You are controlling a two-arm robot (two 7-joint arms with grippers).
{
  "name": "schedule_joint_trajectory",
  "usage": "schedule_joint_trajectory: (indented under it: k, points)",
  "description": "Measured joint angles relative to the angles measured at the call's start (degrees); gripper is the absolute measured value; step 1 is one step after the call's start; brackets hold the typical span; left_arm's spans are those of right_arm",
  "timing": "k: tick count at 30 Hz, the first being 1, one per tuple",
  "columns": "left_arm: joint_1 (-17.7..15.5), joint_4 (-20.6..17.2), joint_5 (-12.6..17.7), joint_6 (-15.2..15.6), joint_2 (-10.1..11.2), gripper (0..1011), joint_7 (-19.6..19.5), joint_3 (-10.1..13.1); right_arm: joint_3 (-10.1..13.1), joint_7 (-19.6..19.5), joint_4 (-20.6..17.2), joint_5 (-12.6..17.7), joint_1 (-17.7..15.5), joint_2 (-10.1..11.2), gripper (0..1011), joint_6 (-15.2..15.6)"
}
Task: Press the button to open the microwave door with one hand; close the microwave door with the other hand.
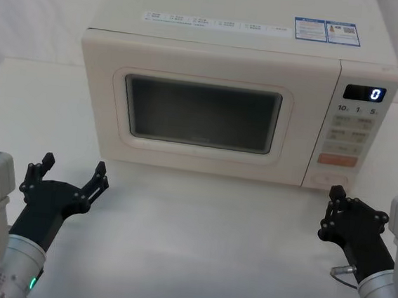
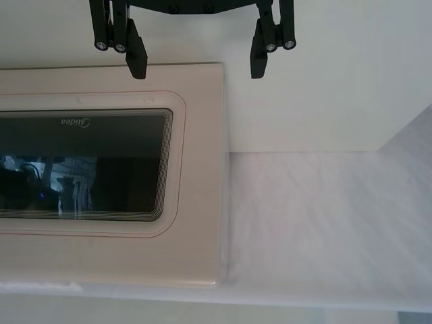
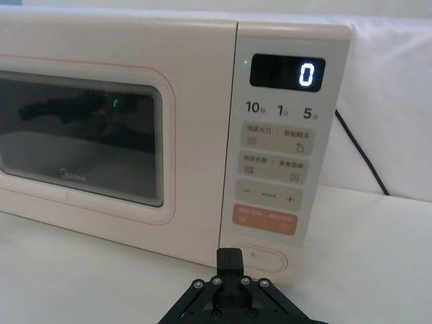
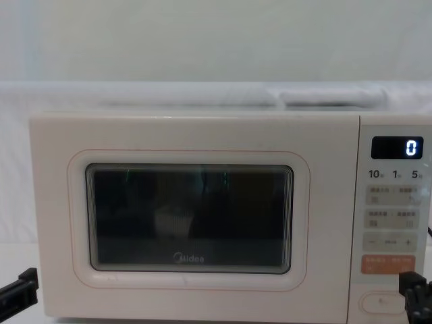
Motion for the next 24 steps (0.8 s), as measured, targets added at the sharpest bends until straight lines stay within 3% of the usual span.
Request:
schedule_joint_trajectory:
  k: [24]
  points:
    - [0.00,0.00,0.00,0.00,0.00,1001,0.00,0.00,3.32,3.59,10.03,-1.92,5.79,-4.39,0,1.00]
